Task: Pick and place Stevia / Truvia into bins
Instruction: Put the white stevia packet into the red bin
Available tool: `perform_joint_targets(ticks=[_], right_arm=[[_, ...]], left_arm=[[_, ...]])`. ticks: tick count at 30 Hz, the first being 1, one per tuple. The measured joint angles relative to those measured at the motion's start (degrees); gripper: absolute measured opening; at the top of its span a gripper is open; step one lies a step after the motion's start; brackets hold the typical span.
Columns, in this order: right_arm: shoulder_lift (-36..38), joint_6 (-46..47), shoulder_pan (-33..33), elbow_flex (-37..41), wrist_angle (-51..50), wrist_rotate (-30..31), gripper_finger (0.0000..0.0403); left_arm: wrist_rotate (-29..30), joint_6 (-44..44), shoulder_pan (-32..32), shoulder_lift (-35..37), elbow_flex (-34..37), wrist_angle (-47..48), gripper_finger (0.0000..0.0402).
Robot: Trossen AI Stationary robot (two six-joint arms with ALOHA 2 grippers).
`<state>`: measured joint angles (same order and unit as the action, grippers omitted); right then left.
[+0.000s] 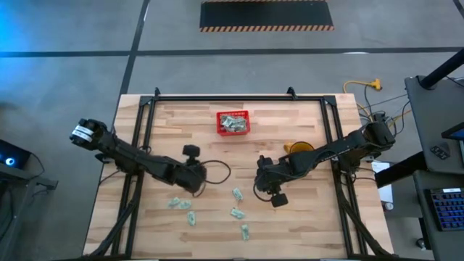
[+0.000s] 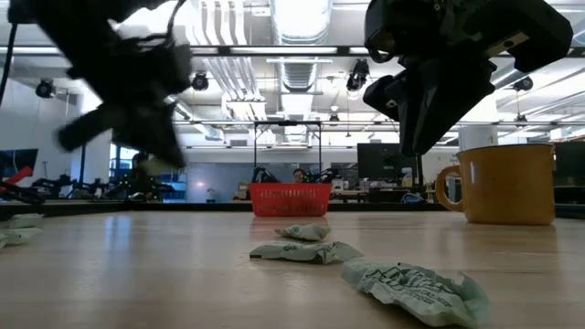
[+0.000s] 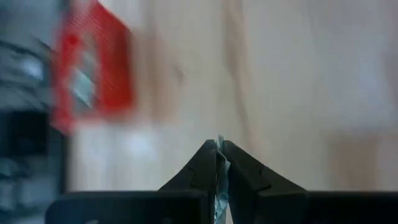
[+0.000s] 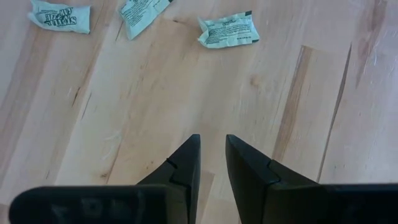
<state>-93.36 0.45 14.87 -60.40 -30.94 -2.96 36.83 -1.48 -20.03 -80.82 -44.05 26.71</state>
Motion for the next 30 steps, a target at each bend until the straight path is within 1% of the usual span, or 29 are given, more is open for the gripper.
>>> perform_joint_targets(ticks=[1, 6, 8, 12, 19, 22, 26, 30], right_arm=[[0.0, 0.0, 0.0, 0.0, 0.0, 0.0, 0.0068], [0.0, 0.0, 0.0, 0.0, 0.0, 0.0, 0.0068], [0.0, 0.0, 0.0, 0.0, 0.0, 0.0, 0.0068], [0.0, 0.0, 0.0, 0.0, 0.0, 0.0, 0.0068], [0.0, 0.0, 0.0, 0.0, -0.1, 0.0, 0.0068], [0.0, 0.0, 0.0, 0.0, -0.1, 0.0, 0.0068], [0.0, 0.0, 0.0, 0.0, -0.1, 0.0, 0.0068], [0.0, -0.1, 0.0, 0.1, 0.0, 0.0, 0.0068]], left_arm=[[1.4, -3.3, 0.6, 0.0, 0.0, -3.5, 0.0008], [1.9, -18.6, 5.2, -0.1, 0.3, -22.3, 0.0008], [1.9, -22.9, 7.5, -0.5, 0.3, -29.0, 0.0008], [0.4, -28.6, 13.3, -1.8, 0.3, -38.2, 0.0008], [-5.3, -31.7, 25.2, -7.3, 0.4, -50.9, 0.0008], [-6.4, -31.9, 29.3, -9.9, 0.3, -54.3, 0.0008], [-6.8, -31.9, 32.4, -13.0, -0.7, -55.3, 0.0008], [-6.9, -31.9, 32.8, -15.1, -1.4, -55.3, 0.0008]])
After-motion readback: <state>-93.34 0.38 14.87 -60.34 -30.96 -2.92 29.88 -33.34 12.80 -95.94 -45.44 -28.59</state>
